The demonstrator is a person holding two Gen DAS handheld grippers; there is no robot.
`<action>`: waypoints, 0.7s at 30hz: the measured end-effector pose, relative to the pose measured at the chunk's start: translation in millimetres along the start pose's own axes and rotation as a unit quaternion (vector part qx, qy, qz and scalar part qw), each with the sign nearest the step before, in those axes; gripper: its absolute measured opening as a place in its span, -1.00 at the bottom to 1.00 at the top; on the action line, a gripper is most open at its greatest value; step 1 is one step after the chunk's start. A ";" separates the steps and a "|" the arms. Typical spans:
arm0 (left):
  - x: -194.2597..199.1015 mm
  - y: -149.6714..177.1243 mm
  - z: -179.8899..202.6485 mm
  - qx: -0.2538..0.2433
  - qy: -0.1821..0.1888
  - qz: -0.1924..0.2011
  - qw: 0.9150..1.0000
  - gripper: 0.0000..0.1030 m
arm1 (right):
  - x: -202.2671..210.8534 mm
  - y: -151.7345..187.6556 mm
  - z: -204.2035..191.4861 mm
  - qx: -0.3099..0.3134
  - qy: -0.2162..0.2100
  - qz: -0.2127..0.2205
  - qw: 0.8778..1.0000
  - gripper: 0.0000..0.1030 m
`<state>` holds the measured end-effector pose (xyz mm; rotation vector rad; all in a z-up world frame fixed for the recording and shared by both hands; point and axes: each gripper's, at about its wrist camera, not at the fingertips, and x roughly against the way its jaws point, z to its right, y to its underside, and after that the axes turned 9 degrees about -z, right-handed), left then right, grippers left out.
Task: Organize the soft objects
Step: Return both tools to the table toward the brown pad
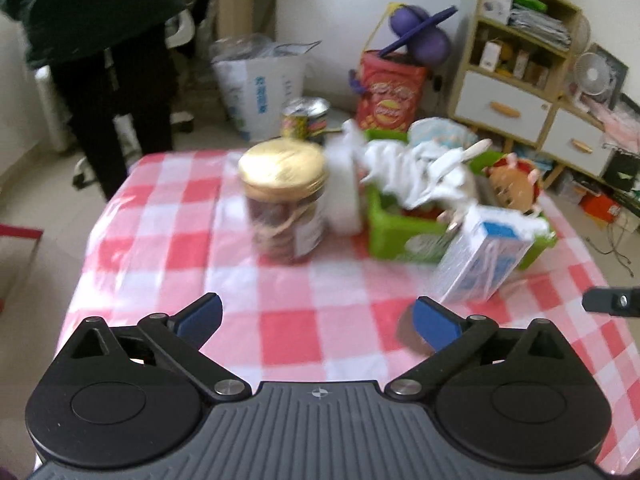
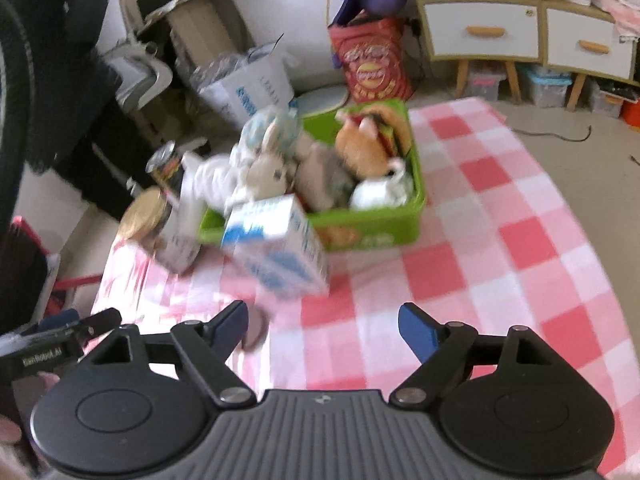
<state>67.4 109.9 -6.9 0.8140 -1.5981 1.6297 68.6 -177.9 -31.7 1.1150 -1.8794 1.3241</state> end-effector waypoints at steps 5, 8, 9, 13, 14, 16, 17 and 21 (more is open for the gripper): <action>-0.2 17.5 -25.9 0.007 0.016 0.010 1.000 0.90 | -18.0 18.0 -8.6 0.023 -0.001 -0.033 0.999 0.12; -7.6 28.3 -35.3 -0.008 0.009 0.009 1.000 0.89 | -32.0 26.1 -11.3 0.040 0.010 -0.048 0.998 0.12; -10.1 32.7 -38.7 -0.011 0.006 0.009 1.000 0.89 | -35.5 28.8 -11.9 0.046 0.014 -0.049 0.998 0.12; -18.1 48.0 -50.7 -0.018 0.018 0.012 1.000 0.89 | -48.3 38.7 -18.1 0.069 0.025 -0.053 0.996 0.12; -20.1 51.4 -52.2 -0.025 0.018 0.017 0.999 0.89 | -51.4 41.1 -21.0 0.076 0.023 -0.054 0.995 0.12; -26.0 57.3 -54.0 -0.043 0.015 0.024 0.999 0.89 | -55.5 45.6 -26.5 0.086 0.016 -0.048 0.995 0.12; -29.6 60.2 -55.3 -0.049 0.018 0.026 0.998 0.89 | -58.4 47.9 -30.3 0.094 0.010 -0.042 0.995 0.12; -45.9 72.4 -62.5 -0.065 0.042 0.028 0.997 0.89 | -72.9 57.2 -41.9 0.133 -0.002 -0.021 0.991 0.12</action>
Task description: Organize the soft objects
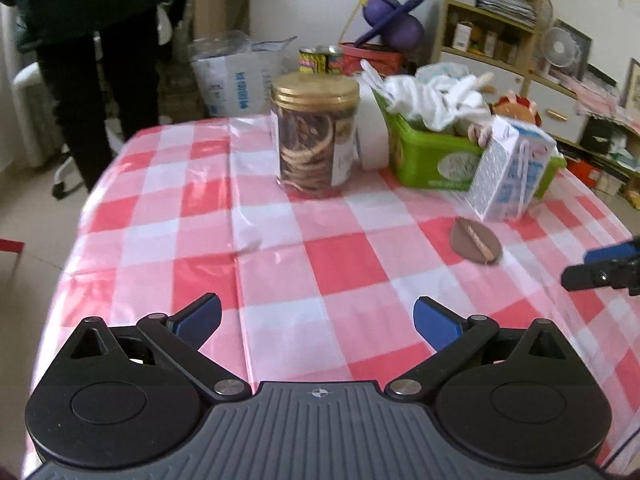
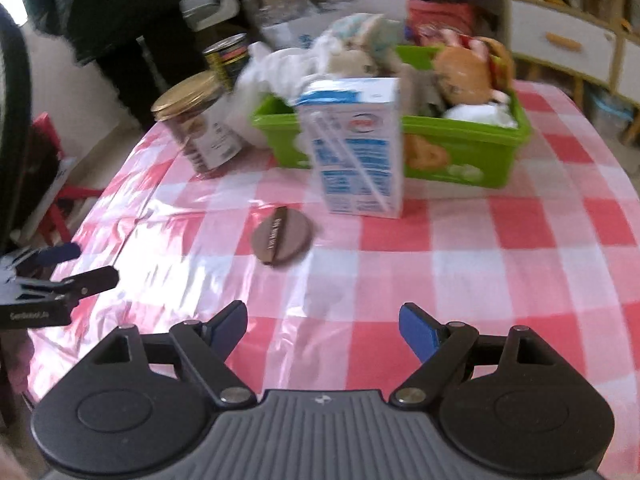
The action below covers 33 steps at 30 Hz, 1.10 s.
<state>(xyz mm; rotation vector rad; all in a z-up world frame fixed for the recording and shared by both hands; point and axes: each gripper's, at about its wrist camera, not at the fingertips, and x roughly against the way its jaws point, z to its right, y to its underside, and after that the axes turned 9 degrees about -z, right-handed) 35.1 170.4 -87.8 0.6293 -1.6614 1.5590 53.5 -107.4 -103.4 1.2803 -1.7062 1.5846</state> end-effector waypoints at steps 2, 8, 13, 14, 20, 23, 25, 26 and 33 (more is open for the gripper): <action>-7.3 5.2 -2.9 -0.005 0.008 -0.003 1.000 0.89 | -6.7 3.0 -3.4 0.016 -0.004 0.014 1.000 0.12; -19.0 9.1 1.8 -0.022 0.021 0.002 1.000 0.89 | -31.8 5.5 -6.6 0.037 -0.014 0.025 0.999 0.13; -35.7 7.1 18.6 -0.061 0.021 -0.007 0.998 0.89 | -43.9 2.2 -18.3 0.064 -0.006 0.055 0.996 0.13; -38.9 7.3 21.3 -0.067 0.020 -0.008 0.998 0.89 | -46.3 1.2 -21.3 0.071 -0.005 0.060 0.996 0.13; -49.4 2.4 28.7 -0.067 0.029 0.002 0.997 0.88 | -60.2 -3.2 -36.5 0.117 0.021 0.080 0.990 0.06; -51.2 -7.6 31.3 -0.063 0.022 0.006 0.998 0.79 | -64.8 -4.4 -41.9 0.127 0.032 0.089 0.987 -0.06; -50.1 -18.0 32.8 -0.059 0.017 0.023 0.998 0.68 | -67.4 -7.0 -43.2 0.129 0.037 0.095 0.986 -0.17; -49.5 -24.5 32.5 -0.052 0.018 0.032 0.998 0.57 | -68.2 -8.3 -42.9 0.125 0.038 0.099 0.986 -0.22; -54.9 -71.6 23.8 0.050 0.070 0.079 0.993 0.12 | -71.4 -14.2 -41.8 0.133 0.041 0.114 0.984 -0.52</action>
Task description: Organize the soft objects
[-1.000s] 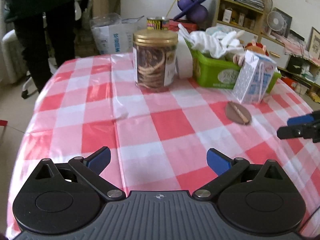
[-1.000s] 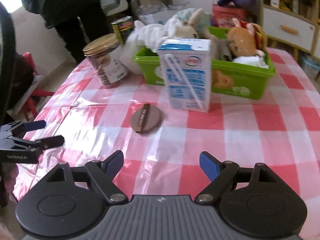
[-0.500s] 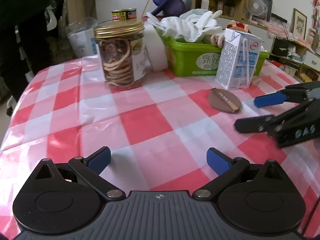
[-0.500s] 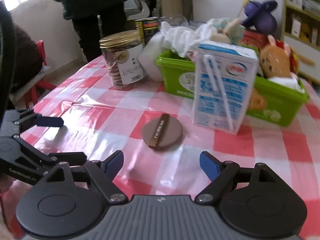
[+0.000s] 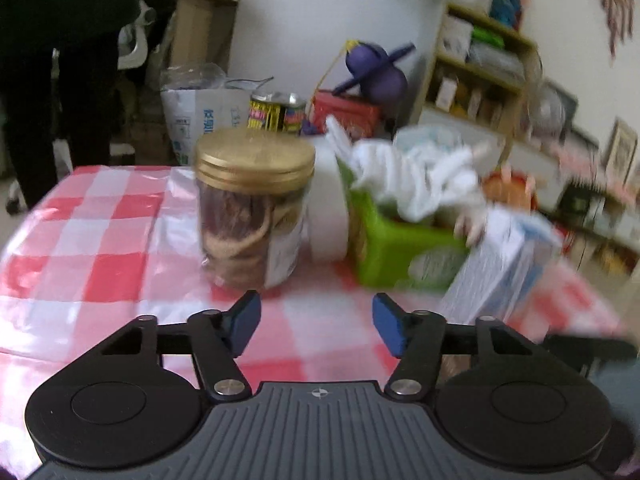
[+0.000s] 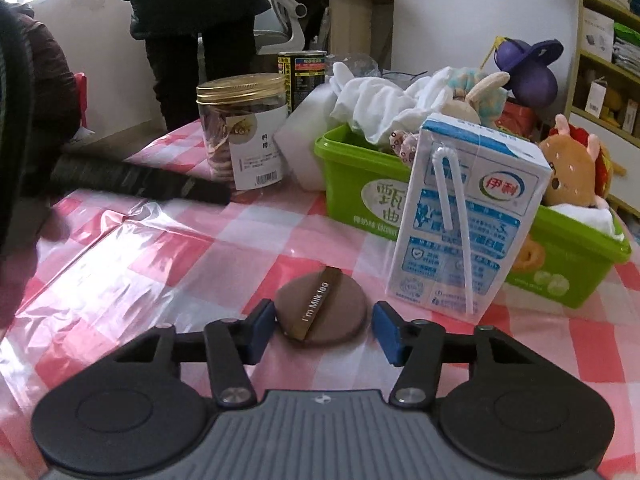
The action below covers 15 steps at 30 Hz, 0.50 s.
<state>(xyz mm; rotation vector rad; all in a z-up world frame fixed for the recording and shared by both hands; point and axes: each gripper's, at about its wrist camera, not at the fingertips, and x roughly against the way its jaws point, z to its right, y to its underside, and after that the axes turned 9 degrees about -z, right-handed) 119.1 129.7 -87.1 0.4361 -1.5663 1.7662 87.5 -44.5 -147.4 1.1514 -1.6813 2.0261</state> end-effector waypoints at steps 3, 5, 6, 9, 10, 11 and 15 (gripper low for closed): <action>-10.3 -10.1 9.2 0.011 0.011 0.004 1.000 -0.03 | -1.9 -1.1 1.4 0.006 -0.006 0.003 1.000 -0.53; -18.6 -15.0 13.4 0.019 0.010 0.010 1.000 -0.11 | -2.5 -2.4 3.9 0.005 -0.010 0.003 1.000 -0.54; -21.3 -16.3 12.9 0.027 0.009 0.014 0.999 -0.11 | -2.6 -2.9 5.5 0.001 -0.012 0.003 1.000 -0.54; -25.4 -16.9 8.2 0.070 0.015 0.029 0.997 -0.13 | -2.3 -3.2 9.0 -0.004 -0.017 0.003 1.000 -0.54; -25.6 -17.1 5.6 0.085 0.019 0.033 0.996 -0.15 | -1.8 -3.0 9.5 -0.003 -0.017 0.003 1.000 -0.54; -26.4 -18.0 3.3 0.100 0.023 0.037 0.994 -0.15 | -1.3 -2.7 10.0 -0.003 -0.019 0.003 1.000 -0.54; -28.9 -21.6 -2.1 0.153 0.030 0.049 0.987 -0.15 | -0.9 -1.5 11.9 -0.003 -0.023 0.004 1.000 -0.54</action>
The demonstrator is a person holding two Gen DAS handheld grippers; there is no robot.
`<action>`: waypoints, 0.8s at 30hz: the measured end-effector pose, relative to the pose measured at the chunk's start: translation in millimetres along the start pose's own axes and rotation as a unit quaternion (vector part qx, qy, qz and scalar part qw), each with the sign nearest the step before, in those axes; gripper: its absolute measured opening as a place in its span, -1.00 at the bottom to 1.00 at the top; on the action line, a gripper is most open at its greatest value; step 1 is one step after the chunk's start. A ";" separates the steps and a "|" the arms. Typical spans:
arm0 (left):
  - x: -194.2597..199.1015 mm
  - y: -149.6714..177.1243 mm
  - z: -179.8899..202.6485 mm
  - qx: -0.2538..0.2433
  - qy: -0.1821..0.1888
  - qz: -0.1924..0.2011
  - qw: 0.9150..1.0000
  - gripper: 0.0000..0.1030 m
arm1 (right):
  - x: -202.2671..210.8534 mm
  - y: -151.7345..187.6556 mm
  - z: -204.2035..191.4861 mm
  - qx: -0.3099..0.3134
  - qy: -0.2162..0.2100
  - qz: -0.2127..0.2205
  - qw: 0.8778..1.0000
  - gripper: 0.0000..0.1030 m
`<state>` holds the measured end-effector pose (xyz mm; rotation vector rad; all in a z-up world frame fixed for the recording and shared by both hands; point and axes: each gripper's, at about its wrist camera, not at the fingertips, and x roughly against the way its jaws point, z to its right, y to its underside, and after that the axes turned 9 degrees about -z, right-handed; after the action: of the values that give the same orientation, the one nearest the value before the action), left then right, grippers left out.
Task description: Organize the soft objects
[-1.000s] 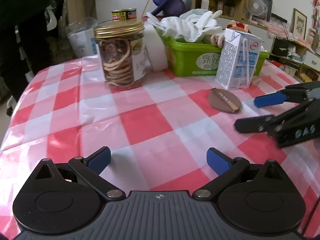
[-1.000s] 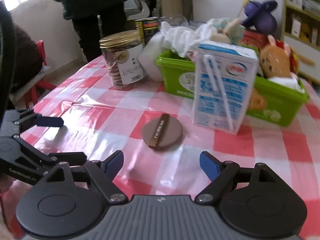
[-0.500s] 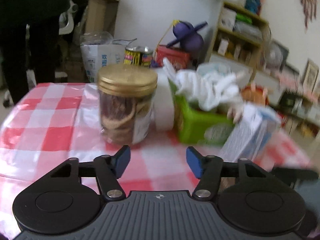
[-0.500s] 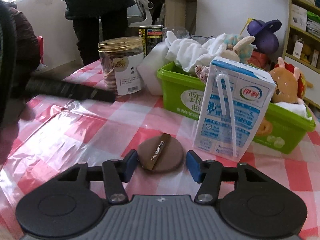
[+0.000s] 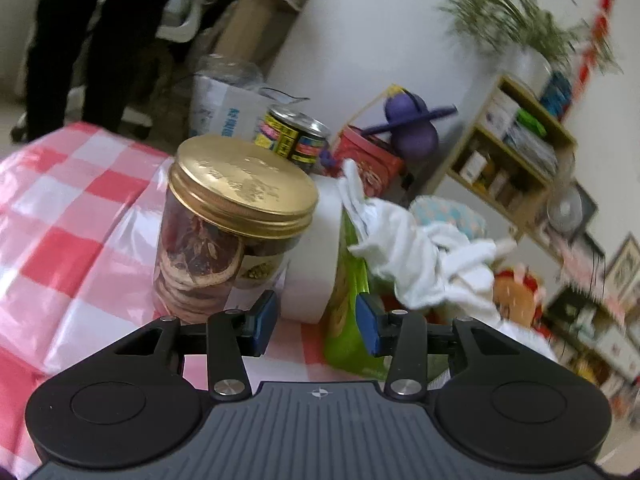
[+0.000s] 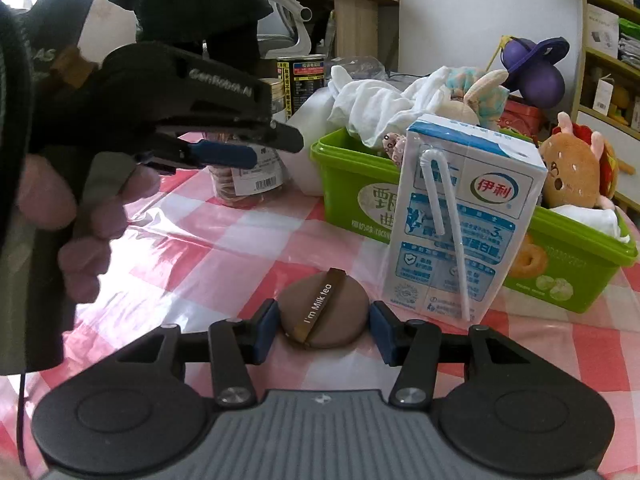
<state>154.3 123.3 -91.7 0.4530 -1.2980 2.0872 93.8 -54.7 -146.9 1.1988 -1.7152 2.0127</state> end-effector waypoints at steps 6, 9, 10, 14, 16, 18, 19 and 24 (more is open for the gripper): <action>-9.2 -2.2 -1.3 0.049 0.000 0.008 0.999 -0.17 | 3.2 1.3 2.6 -0.001 -0.007 0.000 1.000 -0.55; -14.4 -1.7 -1.9 0.074 0.003 0.014 0.997 -0.17 | 5.3 3.4 4.6 0.001 -0.009 0.000 1.000 -0.55; -16.0 -2.0 -2.3 0.081 0.003 0.016 0.997 -0.20 | 5.9 4.2 5.5 0.002 -0.009 0.000 1.000 -0.56; -21.0 -2.6 -2.3 0.095 0.001 0.023 0.995 -0.31 | 8.1 6.2 10.2 0.000 -0.011 0.000 1.000 -0.56; -22.1 -5.0 -1.2 0.098 -0.016 0.021 0.995 -0.73 | 9.2 6.8 11.8 0.003 -0.012 -0.001 1.000 -0.56; -20.7 -6.2 -3.5 0.103 -0.011 0.020 0.994 -0.82 | 10.6 7.4 13.9 0.005 -0.013 -0.002 1.000 -0.57; -19.6 -6.7 -3.4 0.101 -0.011 0.020 0.995 -0.89 | 11.9 7.8 15.3 0.005 -0.014 -0.002 1.000 -0.57; -11.0 -6.0 2.9 0.080 -0.027 0.011 0.996 -1.00 | 21.7 9.5 23.9 -0.003 -0.022 -0.005 1.000 -0.59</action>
<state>166.4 118.9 -92.7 0.5707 -1.1761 2.2212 83.9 -85.9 -139.0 1.2550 -1.7308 1.9898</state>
